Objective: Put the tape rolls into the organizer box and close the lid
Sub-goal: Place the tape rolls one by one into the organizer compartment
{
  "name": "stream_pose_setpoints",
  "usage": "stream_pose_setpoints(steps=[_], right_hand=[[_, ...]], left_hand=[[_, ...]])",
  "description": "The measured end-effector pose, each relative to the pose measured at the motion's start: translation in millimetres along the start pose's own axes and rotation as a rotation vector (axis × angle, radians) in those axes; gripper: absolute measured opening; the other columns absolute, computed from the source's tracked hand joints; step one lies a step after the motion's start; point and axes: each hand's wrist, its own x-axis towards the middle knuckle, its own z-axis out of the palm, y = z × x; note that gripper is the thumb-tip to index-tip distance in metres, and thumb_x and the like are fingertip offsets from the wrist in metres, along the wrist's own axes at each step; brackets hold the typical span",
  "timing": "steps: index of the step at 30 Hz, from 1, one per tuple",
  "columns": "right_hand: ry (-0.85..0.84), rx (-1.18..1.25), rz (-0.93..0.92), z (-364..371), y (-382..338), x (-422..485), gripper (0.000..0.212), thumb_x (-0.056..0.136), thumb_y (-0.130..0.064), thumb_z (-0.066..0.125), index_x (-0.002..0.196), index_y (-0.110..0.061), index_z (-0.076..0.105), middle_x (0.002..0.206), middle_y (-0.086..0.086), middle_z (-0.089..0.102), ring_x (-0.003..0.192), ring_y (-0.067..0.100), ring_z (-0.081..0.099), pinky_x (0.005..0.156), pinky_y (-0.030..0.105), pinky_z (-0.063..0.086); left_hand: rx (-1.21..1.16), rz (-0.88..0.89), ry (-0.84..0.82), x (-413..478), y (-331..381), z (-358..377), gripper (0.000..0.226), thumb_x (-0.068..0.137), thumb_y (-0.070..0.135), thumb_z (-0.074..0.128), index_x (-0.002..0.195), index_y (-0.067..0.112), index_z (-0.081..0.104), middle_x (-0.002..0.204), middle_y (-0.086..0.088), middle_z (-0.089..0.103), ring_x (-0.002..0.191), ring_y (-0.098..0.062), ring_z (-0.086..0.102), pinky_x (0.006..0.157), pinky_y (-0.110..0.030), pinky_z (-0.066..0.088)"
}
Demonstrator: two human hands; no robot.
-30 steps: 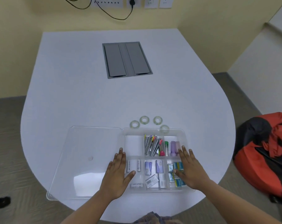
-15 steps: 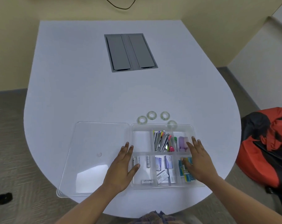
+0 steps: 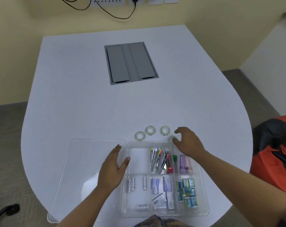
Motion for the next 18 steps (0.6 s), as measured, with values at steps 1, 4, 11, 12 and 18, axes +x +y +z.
stream_pose_setpoints(steps=[1, 4, 11, 12, 18], right_hand=[[-0.023, -0.006, 0.043, -1.2, 0.9, 10.3, 0.041, 0.087, -0.033, 0.064, 0.123, -0.013, 0.058, 0.134, 0.007, 0.055, 0.121, 0.026, 0.053, 0.098, 0.038, 0.043], [-0.084, -0.060, 0.148, 1.0, 4.1, 37.4, 0.043, 0.085, -0.039, 0.063, 0.119, -0.013, 0.059, 0.125, 0.008, 0.061, 0.113, 0.027, 0.057, 0.090, 0.037, 0.046], [-0.275, -0.115, 0.376, 12.2, 7.3, 69.1, 0.050, 0.063, -0.062, 0.074, 0.069, -0.021, 0.045, 0.074, 0.000, 0.058, 0.077, 0.025, 0.059, 0.067, 0.032, 0.046], [-0.296, -0.127, 0.385, 13.7, 6.5, 70.8, 0.053, 0.060, -0.064, 0.075, 0.068, -0.023, 0.042, 0.072, -0.002, 0.054, 0.078, 0.025, 0.058, 0.066, 0.032, 0.045], [-0.319, -0.171, 0.451, 20.7, 1.2, 79.4, 0.046, 0.054, -0.049, 0.079, 0.071, -0.019, 0.047, 0.070, 0.000, 0.057, 0.063, 0.018, 0.054, 0.053, 0.026, 0.038]], left_hand=[[-0.028, -0.019, 0.019, 2.3, -3.3, -0.5, 0.064, 0.089, 0.053, 0.048, 0.144, 0.022, 0.036, 0.150, 0.006, 0.040, 0.137, -0.011, 0.036, 0.113, -0.031, 0.029], [-0.049, -0.071, 0.113, 8.8, -14.9, -0.3, 0.060, 0.091, 0.052, 0.042, 0.141, 0.021, 0.042, 0.147, 0.002, 0.045, 0.135, -0.016, 0.041, 0.112, -0.038, 0.034], [0.406, -0.221, -0.047, 2.1, -67.1, 12.0, 0.091, 0.081, 0.074, 0.011, 0.151, 0.019, -0.008, 0.159, -0.001, -0.014, 0.148, -0.021, -0.009, 0.118, -0.043, -0.002], [0.445, -0.238, -0.076, 0.8, -71.9, 15.7, 0.095, 0.077, 0.078, 0.006, 0.150, 0.020, -0.014, 0.157, -0.001, -0.020, 0.147, -0.021, -0.014, 0.118, -0.044, -0.003], [0.534, -0.269, -0.127, 4.9, -82.7, 26.5, 0.097, 0.075, 0.080, 0.007, 0.147, 0.020, -0.019, 0.152, -0.002, -0.029, 0.145, -0.022, -0.021, 0.117, -0.049, -0.004]])
